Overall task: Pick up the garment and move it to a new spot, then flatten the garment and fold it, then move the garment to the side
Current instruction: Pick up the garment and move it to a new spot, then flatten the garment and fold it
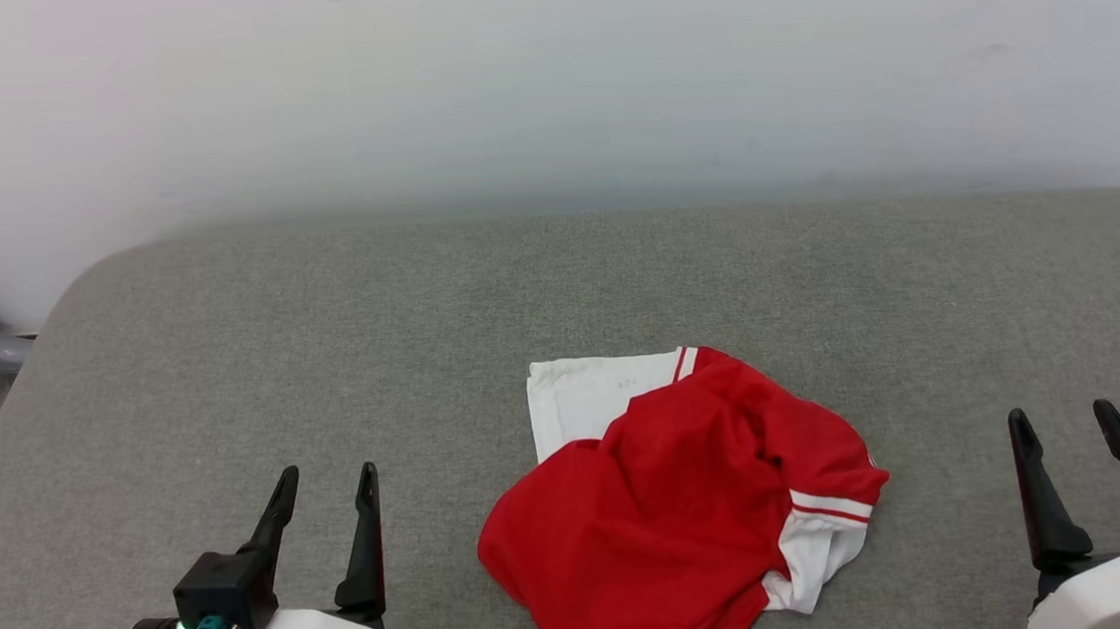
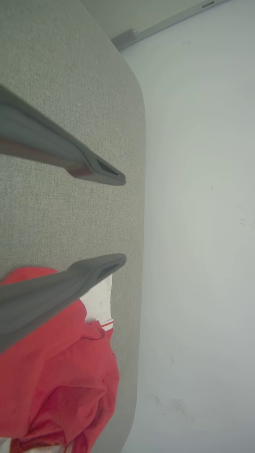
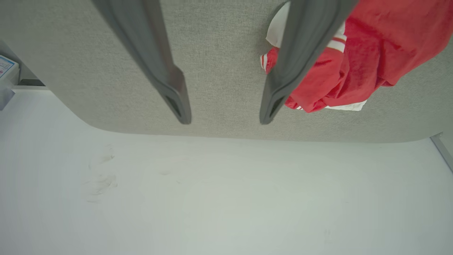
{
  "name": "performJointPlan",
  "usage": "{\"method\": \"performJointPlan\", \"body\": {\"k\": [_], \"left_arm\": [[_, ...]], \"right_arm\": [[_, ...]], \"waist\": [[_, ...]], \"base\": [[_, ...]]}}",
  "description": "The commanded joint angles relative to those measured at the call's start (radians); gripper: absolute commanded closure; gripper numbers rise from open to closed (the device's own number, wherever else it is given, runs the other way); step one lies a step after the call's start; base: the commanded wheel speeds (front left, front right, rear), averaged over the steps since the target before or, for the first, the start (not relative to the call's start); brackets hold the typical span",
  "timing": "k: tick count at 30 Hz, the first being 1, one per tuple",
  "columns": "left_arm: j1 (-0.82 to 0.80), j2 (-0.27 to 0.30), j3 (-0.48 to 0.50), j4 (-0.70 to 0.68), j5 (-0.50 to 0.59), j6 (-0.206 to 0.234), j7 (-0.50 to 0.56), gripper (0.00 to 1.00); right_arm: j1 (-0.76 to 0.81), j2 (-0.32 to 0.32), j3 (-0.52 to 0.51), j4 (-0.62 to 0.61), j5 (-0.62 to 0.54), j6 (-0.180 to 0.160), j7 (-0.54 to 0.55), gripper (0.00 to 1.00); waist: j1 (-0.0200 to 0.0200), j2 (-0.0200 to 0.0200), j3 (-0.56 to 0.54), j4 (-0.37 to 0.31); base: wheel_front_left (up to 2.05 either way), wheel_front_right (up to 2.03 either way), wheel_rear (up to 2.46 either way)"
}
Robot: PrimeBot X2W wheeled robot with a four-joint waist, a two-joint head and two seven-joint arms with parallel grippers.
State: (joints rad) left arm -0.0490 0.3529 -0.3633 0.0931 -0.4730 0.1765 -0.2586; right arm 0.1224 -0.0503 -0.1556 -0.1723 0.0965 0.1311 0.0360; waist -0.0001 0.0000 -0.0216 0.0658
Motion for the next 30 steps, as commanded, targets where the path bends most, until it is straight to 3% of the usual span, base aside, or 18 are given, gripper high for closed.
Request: {"method": "performJointPlan", "body": {"k": [1, 19, 25, 30], "left_arm": [[0.016, 0.005, 0.002, -0.008, -0.004, 0.005, -0.004, 0.00], [-0.004, 0.000, -0.024, -0.017, 0.000, 0.003, 0.001, 0.00], [-0.028, -0.010, -0.028, -0.027, 0.007, 0.001, -0.002, 0.00], [-0.059, -0.018, -0.023, -0.051, 0.017, -0.007, -0.005, 0.00]], "right_arm": [[0.017, 0.000, -0.001, -0.008, 0.009, -0.001, 0.003, 0.00], [0.060, 0.000, -0.009, 0.004, 0.020, -0.001, 0.065, 0.00], [0.066, 0.000, -0.015, 0.045, 0.010, -0.001, 0.259, 0.00], [0.004, -0.001, 0.046, 0.069, 0.012, -0.001, 0.444, 0.00]], "waist": [[0.0001, 0.0000, -0.007, -0.002], [0.0001, 0.0000, -0.006, -0.007], [0.0001, 0.0000, 0.018, 0.019], [0.0001, 0.0000, 0.085, 0.044]], "base": [[0.00, 0.00, 0.00], [0.00, 0.00, 0.00], [0.00, 0.00, 0.00], [0.00, 0.00, 0.00]]}}
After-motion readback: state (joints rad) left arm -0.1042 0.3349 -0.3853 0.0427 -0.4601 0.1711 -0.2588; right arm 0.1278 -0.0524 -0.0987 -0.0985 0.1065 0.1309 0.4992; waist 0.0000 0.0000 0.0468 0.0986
